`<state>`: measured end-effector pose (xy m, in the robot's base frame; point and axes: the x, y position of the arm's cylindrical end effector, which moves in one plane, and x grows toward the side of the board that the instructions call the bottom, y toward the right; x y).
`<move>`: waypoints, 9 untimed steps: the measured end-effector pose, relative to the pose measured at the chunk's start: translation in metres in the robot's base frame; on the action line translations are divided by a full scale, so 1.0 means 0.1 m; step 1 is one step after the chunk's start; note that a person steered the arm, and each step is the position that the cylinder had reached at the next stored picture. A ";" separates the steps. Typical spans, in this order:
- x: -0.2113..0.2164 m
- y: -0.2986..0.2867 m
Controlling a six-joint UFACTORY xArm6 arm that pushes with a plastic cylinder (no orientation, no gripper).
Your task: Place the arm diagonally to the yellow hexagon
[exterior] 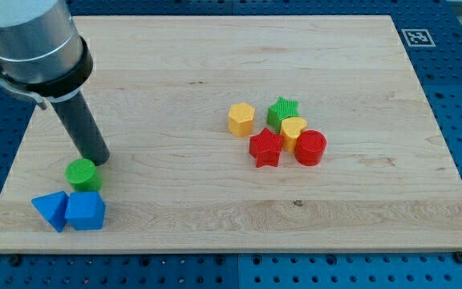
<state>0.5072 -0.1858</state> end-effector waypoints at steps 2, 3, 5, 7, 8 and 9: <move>0.09 0.00; 0.12 -0.07; 0.12 -0.31; -0.21 -0.36; -0.57 -0.04; -0.97 0.50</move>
<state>0.4106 -0.1362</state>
